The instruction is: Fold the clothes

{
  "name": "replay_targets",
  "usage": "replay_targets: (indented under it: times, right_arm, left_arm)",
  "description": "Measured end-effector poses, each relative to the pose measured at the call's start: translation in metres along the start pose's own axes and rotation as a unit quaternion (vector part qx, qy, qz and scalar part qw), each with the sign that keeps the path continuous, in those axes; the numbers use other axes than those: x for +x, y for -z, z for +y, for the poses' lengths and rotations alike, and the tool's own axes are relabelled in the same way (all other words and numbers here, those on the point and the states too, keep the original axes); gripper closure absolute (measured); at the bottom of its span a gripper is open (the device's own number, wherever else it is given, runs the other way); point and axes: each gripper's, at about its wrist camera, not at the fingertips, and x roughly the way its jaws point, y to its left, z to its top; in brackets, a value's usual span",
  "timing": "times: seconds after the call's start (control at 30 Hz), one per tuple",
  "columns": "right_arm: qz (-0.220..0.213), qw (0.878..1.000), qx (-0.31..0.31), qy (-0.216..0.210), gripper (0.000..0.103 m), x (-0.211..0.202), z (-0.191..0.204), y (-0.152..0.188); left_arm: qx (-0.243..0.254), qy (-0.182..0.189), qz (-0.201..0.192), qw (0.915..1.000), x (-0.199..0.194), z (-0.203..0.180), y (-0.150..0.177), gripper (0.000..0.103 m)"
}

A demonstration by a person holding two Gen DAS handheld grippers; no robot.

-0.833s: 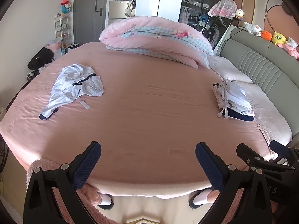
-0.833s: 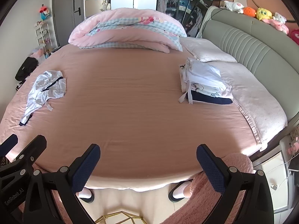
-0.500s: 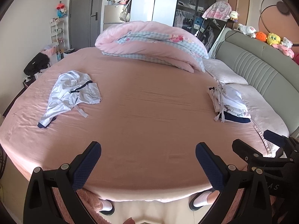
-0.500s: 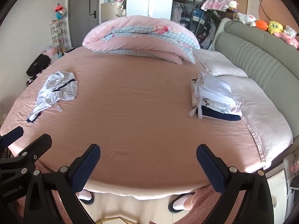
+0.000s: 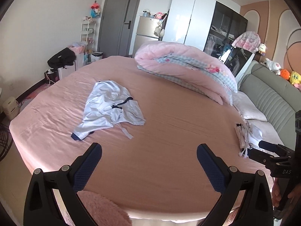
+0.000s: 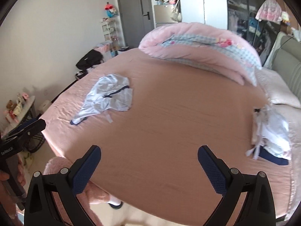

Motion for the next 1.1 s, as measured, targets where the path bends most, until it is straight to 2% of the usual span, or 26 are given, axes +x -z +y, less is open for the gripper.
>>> replay_targets:
  times: [0.1, 0.23, 0.33, 0.47, 0.57, 0.7, 0.83, 0.93, 0.97, 1.0, 1.07, 1.1]
  right_arm:
    - [0.018, 1.0, -0.016, -0.014, 0.0, 0.044, 0.02, -0.017]
    - [0.063, 0.996, 0.005, -0.06, 0.0, 0.105, 0.04, -0.035]
    - [0.07, 0.996, -0.016, -0.049, 0.0, 0.143, 0.063, -0.04]
    - [0.106, 0.993, -0.022, -0.052, 0.001, 0.204, 0.085, -0.052]
    - [0.121, 0.99, -0.024, -0.069, 0.001, 0.249, 0.107, -0.064]
    - [0.137, 0.987, -0.041, -0.081, 0.001, 0.309, 0.14, -0.078]
    - [0.149, 0.985, -0.049, -0.07, 0.001, 0.367, 0.162, -0.091]
    - [0.155, 0.986, -0.04, -0.046, 0.002, 0.407, 0.166, -0.1]
    - [0.155, 0.986, -0.036, -0.043, 0.008, 0.418, 0.165, -0.102]
    - [0.162, 0.985, -0.034, -0.044, 0.02, 0.429, 0.166, -0.103]
    - [0.188, 0.98, -0.029, -0.056, 0.036, 0.448, 0.169, -0.101]
    - [0.177, 0.981, -0.05, -0.057, 0.041, 0.446, 0.177, -0.1]
  left_arm:
    - [-0.038, -0.014, 0.017, 0.999, 0.024, 0.038, -0.012, 0.001]
    - [-0.083, -0.026, 0.052, 0.9948, 0.066, 0.086, -0.029, 0.002]
    - [-0.091, -0.041, 0.083, 0.9915, 0.109, 0.118, -0.035, 0.004]
    - [-0.132, -0.034, 0.144, 0.9802, 0.175, 0.162, -0.032, 0.01]
    - [-0.153, -0.034, 0.173, 0.9725, 0.214, 0.185, -0.025, 0.014]
    - [-0.174, -0.02, 0.183, 0.9675, 0.249, 0.208, -0.018, 0.014]
    - [-0.197, -0.018, 0.186, 0.9624, 0.272, 0.229, -0.01, 0.014]
    - [-0.208, -0.012, 0.171, 0.9629, 0.28, 0.236, -0.009, 0.014]
    - [-0.21, -0.012, 0.167, 0.9633, 0.281, 0.237, -0.009, 0.014]
    - [-0.211, -0.011, 0.164, 0.9635, 0.283, 0.236, -0.009, 0.015]
    - [-0.207, -0.016, 0.159, 0.9652, 0.283, 0.231, -0.009, 0.026]
    - [-0.203, -0.018, 0.159, 0.966, 0.283, 0.227, -0.009, 0.055]
